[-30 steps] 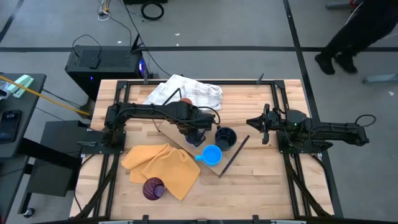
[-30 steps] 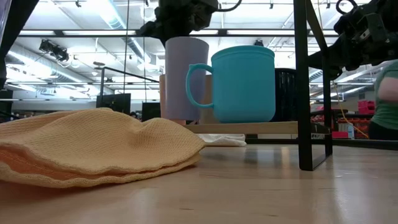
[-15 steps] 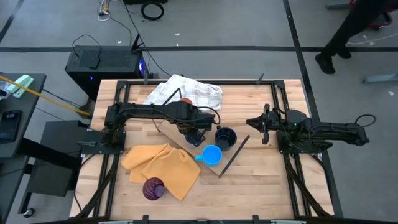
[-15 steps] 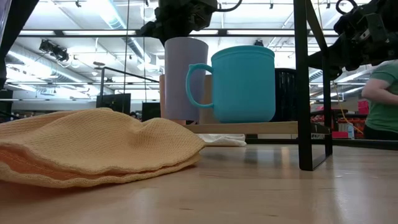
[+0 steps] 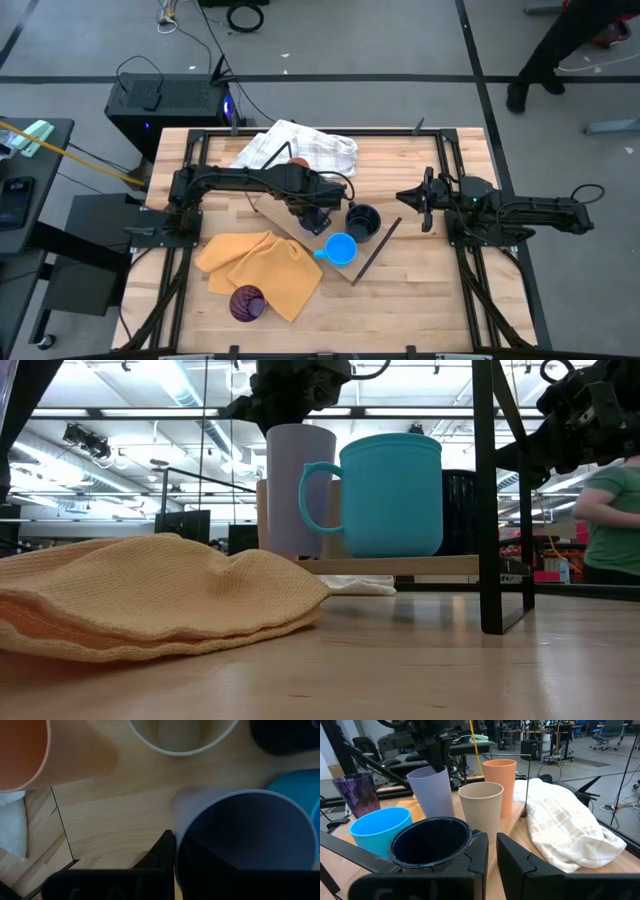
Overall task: Stack small to large cups/mugs on shelf
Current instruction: Put the purple cup on the shelf
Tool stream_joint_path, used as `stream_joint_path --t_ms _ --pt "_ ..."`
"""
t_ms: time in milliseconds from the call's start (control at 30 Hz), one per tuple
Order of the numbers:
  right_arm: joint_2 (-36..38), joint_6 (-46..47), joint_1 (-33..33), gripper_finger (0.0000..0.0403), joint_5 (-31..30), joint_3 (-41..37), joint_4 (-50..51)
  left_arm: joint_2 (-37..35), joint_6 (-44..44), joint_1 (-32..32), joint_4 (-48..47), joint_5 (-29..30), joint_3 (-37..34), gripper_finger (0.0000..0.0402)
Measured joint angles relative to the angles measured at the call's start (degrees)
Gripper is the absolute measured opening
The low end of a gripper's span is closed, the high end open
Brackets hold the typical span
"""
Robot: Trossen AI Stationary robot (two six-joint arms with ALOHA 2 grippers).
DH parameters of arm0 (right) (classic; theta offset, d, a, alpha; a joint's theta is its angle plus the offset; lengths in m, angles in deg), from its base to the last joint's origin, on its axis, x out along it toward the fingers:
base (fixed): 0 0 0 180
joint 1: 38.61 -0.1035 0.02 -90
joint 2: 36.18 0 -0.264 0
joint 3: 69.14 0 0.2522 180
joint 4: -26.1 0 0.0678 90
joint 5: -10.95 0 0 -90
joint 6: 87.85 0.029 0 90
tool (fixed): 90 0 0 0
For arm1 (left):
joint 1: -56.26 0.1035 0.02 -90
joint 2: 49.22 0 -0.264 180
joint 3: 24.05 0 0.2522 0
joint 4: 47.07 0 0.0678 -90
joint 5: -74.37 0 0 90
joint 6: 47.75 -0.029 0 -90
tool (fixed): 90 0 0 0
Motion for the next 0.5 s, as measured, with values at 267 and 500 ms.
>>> stream_joint_path --t_ms 267,500 --pt "0.0 0.0 0.0 0.0045 0.0 0.0 0.02 0.71 -0.26 0.0 0.24 0.11 0.02 0.0009" --pt "0.0 0.0 -0.01 0.0045 0.0 0.0 0.02 0.83 -0.39 0.01 0.35 0.09 0.02 0.0009"
